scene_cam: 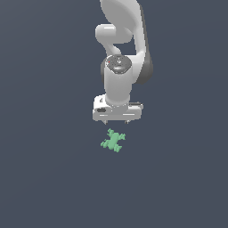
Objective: Pick up the object and move it to a goal position.
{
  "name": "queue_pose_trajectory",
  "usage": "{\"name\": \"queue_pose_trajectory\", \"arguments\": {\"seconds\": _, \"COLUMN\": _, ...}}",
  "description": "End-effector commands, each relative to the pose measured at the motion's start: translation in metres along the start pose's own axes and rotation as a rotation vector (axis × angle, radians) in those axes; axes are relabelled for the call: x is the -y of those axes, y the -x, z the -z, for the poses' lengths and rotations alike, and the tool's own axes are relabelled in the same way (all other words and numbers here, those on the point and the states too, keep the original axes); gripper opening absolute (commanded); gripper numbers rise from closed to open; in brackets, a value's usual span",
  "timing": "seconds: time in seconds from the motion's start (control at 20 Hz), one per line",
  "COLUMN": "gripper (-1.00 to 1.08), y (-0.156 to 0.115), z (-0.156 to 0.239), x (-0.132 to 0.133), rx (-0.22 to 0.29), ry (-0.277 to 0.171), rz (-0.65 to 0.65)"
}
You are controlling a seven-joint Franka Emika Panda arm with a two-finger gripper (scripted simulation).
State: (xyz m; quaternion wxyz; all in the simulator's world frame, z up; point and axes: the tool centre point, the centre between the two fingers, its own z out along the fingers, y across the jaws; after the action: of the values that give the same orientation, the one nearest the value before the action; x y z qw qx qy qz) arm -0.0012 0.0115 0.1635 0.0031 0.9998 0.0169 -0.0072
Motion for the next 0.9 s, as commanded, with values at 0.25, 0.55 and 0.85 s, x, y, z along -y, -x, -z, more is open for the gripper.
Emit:
{"name": "queue_pose_trajectory", "arguments": {"seconds": 0.25, "gripper": 1.00, "y": -0.003, "z": 0.004, "x": 0.009, "rx": -0.015, "ry": -0.014, "rz": -0.014}}
{"name": "queue_pose_trajectory", "arguments": {"seconds": 0.55, "gripper": 1.00, "y": -0.006, "z": 0.008, "x": 0.018, "rx": -0.030, "ry": -0.029, "rz": -0.029}}
{"name": "queue_pose_trajectory", "arguments": {"seconds": 0.85, "gripper": 1.00, "y": -0.007, "z": 0.004, "x": 0.017, "rx": -0.028, "ry": -0.028, "rz": -0.042}}
